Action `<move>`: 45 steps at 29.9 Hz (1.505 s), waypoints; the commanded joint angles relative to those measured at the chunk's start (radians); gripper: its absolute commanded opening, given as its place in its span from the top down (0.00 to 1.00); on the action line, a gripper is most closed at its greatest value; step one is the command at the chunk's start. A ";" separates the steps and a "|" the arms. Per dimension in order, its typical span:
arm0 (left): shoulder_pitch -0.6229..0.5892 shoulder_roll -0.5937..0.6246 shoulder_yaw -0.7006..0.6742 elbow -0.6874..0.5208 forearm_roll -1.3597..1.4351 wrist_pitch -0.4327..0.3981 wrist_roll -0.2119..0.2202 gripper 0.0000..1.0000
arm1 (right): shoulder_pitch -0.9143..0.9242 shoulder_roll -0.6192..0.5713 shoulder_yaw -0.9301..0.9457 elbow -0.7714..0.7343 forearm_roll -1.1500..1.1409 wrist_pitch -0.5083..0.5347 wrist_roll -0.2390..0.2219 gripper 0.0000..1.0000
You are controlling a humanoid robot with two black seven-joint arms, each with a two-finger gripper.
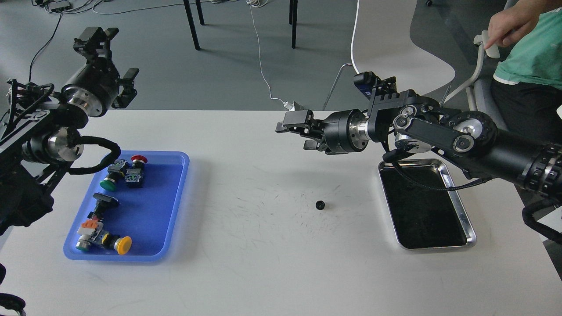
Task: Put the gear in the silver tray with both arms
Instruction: 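Reach the right gripper down toward the gear on the table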
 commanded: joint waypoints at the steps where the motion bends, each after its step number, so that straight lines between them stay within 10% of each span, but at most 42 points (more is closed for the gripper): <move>1: 0.001 0.003 -0.002 0.000 0.005 0.000 -0.010 0.02 | 0.081 0.055 -0.135 -0.001 -0.056 0.003 -0.059 0.04; 12: 0.001 0.006 -0.002 -0.002 0.007 0.004 -0.027 0.02 | 0.146 0.197 -0.340 -0.011 -0.063 0.022 -0.121 0.04; 45: 0.004 0.023 -0.002 -0.005 0.007 0.007 -0.049 0.02 | 0.143 0.171 -0.460 -0.010 -0.062 0.079 -0.106 0.13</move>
